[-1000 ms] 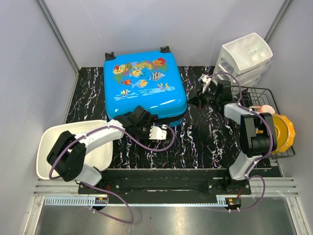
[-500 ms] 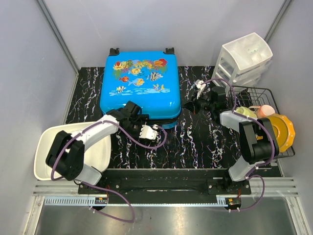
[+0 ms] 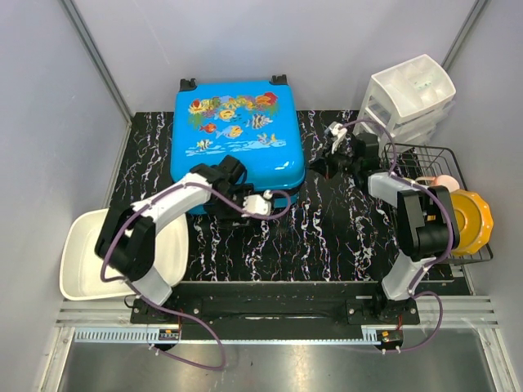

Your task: Open, take out, and arrange the luggage

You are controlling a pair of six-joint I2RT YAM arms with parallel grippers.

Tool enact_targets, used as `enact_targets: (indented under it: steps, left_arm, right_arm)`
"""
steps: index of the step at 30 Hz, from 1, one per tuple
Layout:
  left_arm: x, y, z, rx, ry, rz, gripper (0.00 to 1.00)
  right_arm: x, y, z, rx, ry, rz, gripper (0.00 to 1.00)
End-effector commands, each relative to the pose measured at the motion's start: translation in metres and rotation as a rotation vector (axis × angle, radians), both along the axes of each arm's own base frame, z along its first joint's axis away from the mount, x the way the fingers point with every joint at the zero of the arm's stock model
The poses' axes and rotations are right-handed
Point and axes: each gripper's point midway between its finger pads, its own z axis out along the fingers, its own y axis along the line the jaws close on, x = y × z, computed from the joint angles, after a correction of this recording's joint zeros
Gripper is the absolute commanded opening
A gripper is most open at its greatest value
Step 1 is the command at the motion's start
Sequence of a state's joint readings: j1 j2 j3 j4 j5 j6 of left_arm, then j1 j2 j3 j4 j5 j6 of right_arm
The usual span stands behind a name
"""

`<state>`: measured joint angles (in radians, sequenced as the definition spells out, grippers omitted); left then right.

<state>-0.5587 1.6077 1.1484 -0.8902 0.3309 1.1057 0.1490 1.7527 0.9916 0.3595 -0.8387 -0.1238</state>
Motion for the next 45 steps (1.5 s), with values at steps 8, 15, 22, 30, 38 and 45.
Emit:
enact_targets:
  steps: [8,15,22,30,38,45]
  left_arm:
    - [0.013,-0.108,0.138,-0.309,0.036,0.321,0.99]
    - [0.034,-0.125,0.243,-0.553,-0.031,0.474,0.99]
    - [0.176,-0.035,0.318,-0.866,-0.153,0.973,0.99]
    - [0.305,0.094,0.3,-1.09,-0.123,1.337,0.99]
    - [0.303,0.182,0.248,-1.103,0.012,1.559,0.99]
    - [0.26,0.155,0.183,-1.117,0.451,1.377,0.99]
  right_arm:
    - [0.076,-0.073,0.058,-0.15,-0.234,-0.264,0.05]
    - [0.075,-0.084,0.081,-0.194,-0.203,-0.317,0.71]
    - [0.043,-0.081,0.121,-0.151,-0.149,-0.318,0.98]
    - [-0.009,-0.034,0.139,-0.046,0.025,-0.08,0.97]
    - [-0.029,0.059,0.144,-0.059,0.103,0.099,0.96]
    - [-0.019,0.054,0.145,-0.185,0.131,-0.028,0.97]
